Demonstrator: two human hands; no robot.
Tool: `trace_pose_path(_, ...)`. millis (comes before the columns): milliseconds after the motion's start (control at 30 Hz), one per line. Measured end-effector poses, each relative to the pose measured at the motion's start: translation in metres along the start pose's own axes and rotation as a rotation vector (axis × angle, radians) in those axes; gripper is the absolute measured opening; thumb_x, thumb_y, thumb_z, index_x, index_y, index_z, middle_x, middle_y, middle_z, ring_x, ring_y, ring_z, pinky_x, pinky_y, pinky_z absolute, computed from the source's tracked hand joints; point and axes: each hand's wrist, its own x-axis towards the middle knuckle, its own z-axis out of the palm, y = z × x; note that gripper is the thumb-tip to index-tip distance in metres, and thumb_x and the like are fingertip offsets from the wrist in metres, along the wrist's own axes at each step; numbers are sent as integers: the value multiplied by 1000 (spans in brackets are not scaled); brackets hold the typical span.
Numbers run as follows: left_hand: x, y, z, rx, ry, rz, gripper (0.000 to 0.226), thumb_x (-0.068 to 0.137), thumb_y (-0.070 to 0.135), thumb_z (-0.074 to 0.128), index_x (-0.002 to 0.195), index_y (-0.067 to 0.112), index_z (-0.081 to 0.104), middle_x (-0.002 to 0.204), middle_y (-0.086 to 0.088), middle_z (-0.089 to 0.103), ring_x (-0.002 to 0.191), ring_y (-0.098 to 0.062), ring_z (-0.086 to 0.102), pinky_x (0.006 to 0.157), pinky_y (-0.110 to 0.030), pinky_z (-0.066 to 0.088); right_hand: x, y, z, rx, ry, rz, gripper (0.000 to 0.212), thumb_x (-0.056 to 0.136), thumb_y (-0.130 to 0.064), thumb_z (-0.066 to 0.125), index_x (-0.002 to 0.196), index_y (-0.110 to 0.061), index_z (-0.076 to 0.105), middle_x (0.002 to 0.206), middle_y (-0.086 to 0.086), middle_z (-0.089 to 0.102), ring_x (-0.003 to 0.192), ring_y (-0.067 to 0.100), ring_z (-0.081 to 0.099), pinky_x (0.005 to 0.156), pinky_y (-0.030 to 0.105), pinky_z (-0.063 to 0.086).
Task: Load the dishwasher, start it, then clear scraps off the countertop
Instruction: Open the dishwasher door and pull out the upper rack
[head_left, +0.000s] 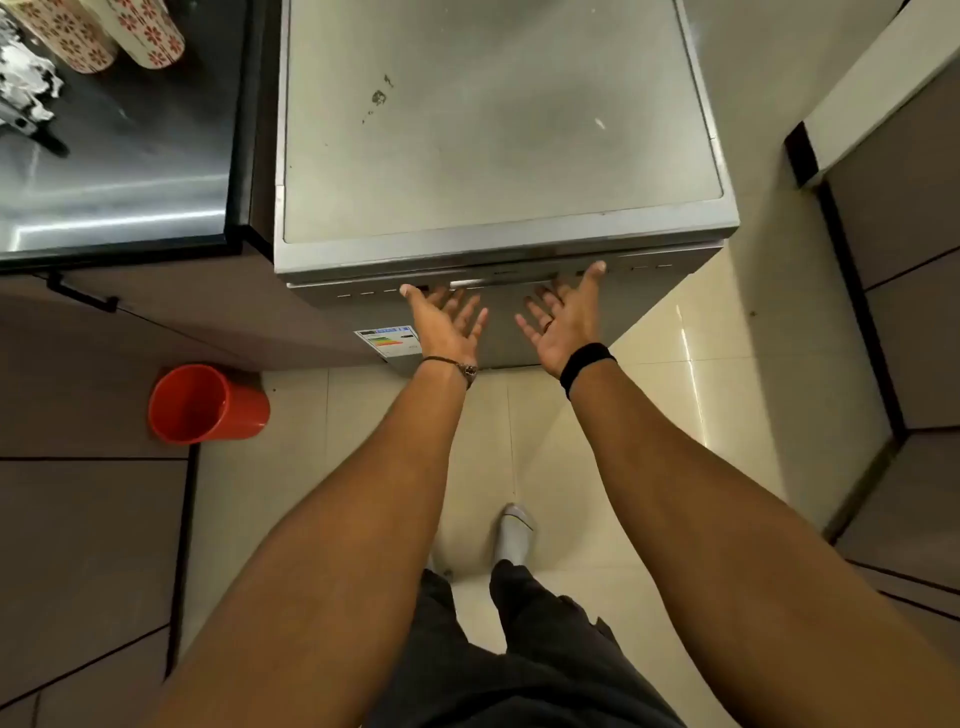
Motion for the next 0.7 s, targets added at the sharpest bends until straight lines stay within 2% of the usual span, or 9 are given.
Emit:
trace_pose_path(167, 23, -3, -1, -213, -16, -87, 77, 101, 69, 24, 140, 8, 49, 138, -14, 59, 126, -29, 59, 95, -44, 50, 19, 2, 4, 258, -30, 62, 93, 89, -82, 24, 153, -15, 33, 154, 11, 42, 140, 29, 42, 104, 46, 41)
trace_pose_path(300, 33, -2, 8, -272, -31, -104, 78, 100, 69, 27, 148, 10, 42, 145, -13, 53, 130, -29, 56, 98, -46, 45, 32, -3, 9, 345, -20, 74, 97, 88, -83, 29, 157, -15, 25, 156, 12, 39, 138, 29, 46, 108, 47, 39)
trace_pose_path(433, 33, -4, 10, -292, -35, -121, 78, 99, 70, 27, 147, 12, 43, 148, -12, 51, 134, -28, 52, 103, -46, 40, 34, -1, 8, 391, -12, 67, 97, 87, -82, 34, 156, -14, 27, 151, 13, 44, 131, 30, 52, 107, 48, 44)
trace_pose_path(700, 30, 1, 3, -276, -96, -140, 85, 96, 75, 27, 149, 10, 41, 146, -15, 52, 134, -29, 52, 100, -47, 46, 25, -2, 11, 378, -12, 59, 93, 87, -82, 33, 145, -10, 42, 136, 13, 56, 120, 28, 59, 104, 45, 47)
